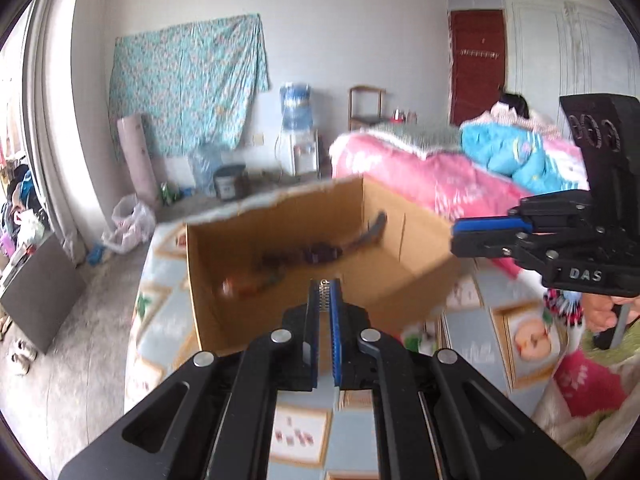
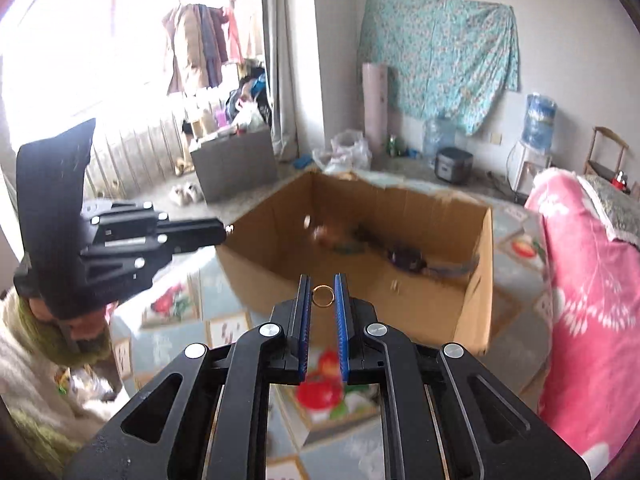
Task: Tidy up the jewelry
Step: 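Carry the gold ring into the cardboard box and open the right tool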
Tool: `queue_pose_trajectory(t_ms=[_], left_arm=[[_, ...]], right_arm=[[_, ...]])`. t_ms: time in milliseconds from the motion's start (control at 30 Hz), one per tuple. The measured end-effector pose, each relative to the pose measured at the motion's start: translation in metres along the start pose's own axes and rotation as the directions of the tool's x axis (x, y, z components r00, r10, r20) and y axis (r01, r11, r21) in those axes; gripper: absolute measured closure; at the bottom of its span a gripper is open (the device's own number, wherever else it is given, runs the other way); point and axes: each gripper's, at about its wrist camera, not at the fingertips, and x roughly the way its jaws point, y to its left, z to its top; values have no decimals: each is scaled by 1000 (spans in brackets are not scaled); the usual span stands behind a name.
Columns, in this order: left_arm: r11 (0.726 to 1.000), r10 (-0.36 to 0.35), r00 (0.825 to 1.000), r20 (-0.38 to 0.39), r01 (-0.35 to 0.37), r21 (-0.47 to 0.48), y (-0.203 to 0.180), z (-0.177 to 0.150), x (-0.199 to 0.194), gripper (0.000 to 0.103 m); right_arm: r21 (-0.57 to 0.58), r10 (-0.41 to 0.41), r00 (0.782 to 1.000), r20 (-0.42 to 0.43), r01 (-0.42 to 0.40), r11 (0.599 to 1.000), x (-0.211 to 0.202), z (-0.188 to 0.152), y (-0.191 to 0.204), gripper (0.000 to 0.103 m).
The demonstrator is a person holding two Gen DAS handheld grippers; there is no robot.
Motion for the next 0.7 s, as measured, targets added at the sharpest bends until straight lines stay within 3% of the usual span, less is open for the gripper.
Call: queue_pose_trajectory(t_ms=[100,233,333,400,700], left_arm=[[1000,-18,1000,-9,18,-16,9,12,23,98],[998,-44,995,-90,39,-58,22,15,70,98],[992,-86,983,-164,70,-101,29,12,99,98],[991,-77,977,-200,54,-121,35,9,111,98],[981,-31,985,-171,-3,-196,57,3,94,88]], right_arm=[[17,7,1000,-24,-6,1000,26,12,-16,93],[73,25,992,-123,-16,997,75,13,-32,93],[100,22,987,-160,-6,995,91,12,-43,93],[116,12,986,-164,7,993,93,12,-49,91],[153,-61,994,-88,74,985,65,10,-68,80]])
